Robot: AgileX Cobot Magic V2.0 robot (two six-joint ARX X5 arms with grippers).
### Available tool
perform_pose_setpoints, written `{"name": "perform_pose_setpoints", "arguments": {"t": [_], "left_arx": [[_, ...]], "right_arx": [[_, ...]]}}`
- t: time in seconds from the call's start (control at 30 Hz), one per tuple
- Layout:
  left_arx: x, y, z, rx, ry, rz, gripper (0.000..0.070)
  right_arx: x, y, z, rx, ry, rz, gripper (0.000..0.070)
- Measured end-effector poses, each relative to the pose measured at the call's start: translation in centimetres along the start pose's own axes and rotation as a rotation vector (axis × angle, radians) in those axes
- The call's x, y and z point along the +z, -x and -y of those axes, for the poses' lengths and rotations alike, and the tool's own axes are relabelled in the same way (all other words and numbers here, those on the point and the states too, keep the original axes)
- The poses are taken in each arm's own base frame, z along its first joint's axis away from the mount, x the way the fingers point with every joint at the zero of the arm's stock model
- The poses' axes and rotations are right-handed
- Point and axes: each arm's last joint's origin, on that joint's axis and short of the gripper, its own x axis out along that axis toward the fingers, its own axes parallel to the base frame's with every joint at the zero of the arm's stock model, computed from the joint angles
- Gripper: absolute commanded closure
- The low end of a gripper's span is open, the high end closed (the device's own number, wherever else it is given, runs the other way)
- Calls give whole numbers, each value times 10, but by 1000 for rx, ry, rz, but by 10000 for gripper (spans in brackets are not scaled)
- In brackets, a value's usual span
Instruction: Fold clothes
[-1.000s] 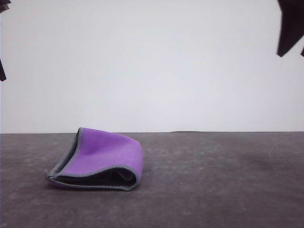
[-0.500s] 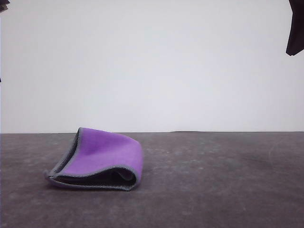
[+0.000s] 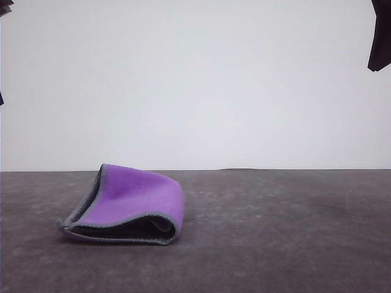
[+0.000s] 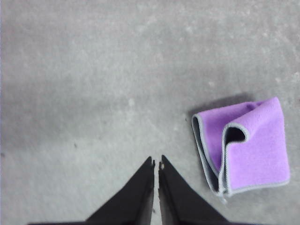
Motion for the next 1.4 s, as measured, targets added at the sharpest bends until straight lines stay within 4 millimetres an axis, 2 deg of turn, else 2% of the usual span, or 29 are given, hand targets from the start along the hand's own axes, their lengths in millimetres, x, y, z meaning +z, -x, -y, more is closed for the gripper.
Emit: {"name": "perform_pose_setpoints", "arguments": {"t": [0.13,0.23,0.4,0.57,0.67,0.83,1.13,1.4], "left_arx": [[-5,9,2,23,-67,148,700],[-24,16,3,50,-123,347,700],[-76,13,1,127,-180,591,700],[-131,2,-1,208,-159,668,700],[-151,-2,0,211,-152,717,700],[-168,-9,-1,188,-104,778,700],[-191,-33,-8,183,-61,769,700],[-192,-31,-6,221,-49,797,700]], "right_arx": [[0,0,0,0,0,0,684],[0,0,0,0,0,0,684],[0,0,0,0,0,0,684],[0,0,0,0,0,0,684],[0,0,0,0,0,0,684],[0,0,0,0,0,0,684],[0,0,0,0,1,0,684],[0,0,0,0,2,1,684]]}}
